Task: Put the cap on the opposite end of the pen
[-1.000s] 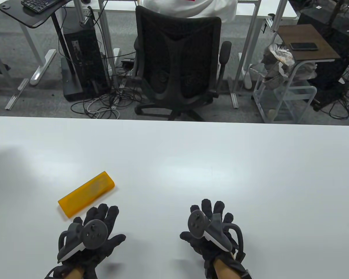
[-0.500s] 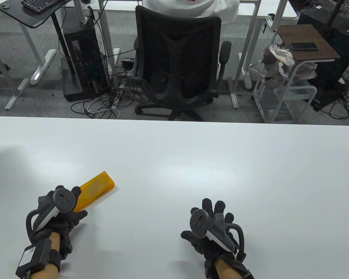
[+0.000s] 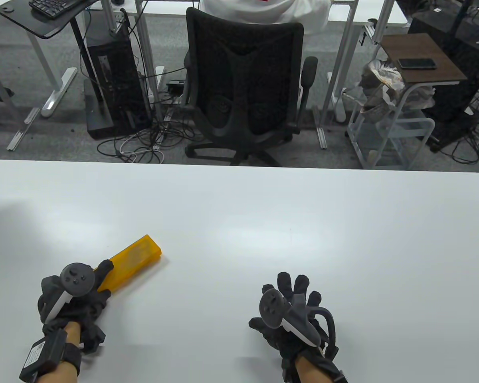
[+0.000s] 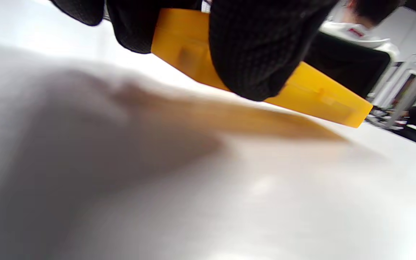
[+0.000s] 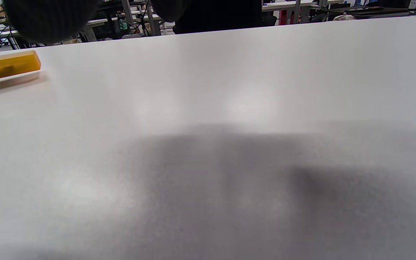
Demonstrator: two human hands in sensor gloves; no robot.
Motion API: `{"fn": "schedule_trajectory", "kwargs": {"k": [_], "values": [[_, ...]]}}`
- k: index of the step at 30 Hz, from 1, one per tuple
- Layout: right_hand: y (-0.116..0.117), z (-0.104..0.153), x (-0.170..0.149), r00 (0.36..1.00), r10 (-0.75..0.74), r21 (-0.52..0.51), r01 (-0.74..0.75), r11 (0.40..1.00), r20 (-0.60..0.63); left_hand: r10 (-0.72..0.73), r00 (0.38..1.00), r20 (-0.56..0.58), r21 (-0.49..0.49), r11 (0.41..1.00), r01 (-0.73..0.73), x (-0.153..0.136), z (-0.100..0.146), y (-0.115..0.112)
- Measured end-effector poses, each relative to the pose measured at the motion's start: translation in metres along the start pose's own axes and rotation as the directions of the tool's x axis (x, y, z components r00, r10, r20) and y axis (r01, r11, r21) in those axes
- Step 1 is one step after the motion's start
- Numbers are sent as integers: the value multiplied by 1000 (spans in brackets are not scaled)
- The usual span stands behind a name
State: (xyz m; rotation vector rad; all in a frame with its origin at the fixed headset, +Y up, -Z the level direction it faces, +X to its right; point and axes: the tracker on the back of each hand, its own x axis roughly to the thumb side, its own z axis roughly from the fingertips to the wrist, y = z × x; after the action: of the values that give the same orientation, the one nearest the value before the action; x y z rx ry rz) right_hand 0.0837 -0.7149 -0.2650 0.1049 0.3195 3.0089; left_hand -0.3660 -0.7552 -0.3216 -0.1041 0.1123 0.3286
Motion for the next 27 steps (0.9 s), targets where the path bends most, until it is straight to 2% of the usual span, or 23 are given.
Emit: {"fn": "schedule_trajectory", "kwargs": {"k": [5,10,14,21,27], "values": [[3,-2,2,1000,-16,-4,16,1000,20,20,986,168,-27,1000,-16,52,26,-3],[8,-3,9,998,-11,-8,12,1000,54,11,951,308,-102,995,21,98,45,-35],[9,-3,13,997,-14,-13,15,1000,79,-31,935,354,-145,985,88,113,47,-56],[14,-6,25,994,20,-29,-17,999,105,-62,917,395,-170,976,139,124,45,-68],[28,-20,47,976,171,-13,-170,985,135,-59,898,435,-175,973,149,135,43,-73]]}}
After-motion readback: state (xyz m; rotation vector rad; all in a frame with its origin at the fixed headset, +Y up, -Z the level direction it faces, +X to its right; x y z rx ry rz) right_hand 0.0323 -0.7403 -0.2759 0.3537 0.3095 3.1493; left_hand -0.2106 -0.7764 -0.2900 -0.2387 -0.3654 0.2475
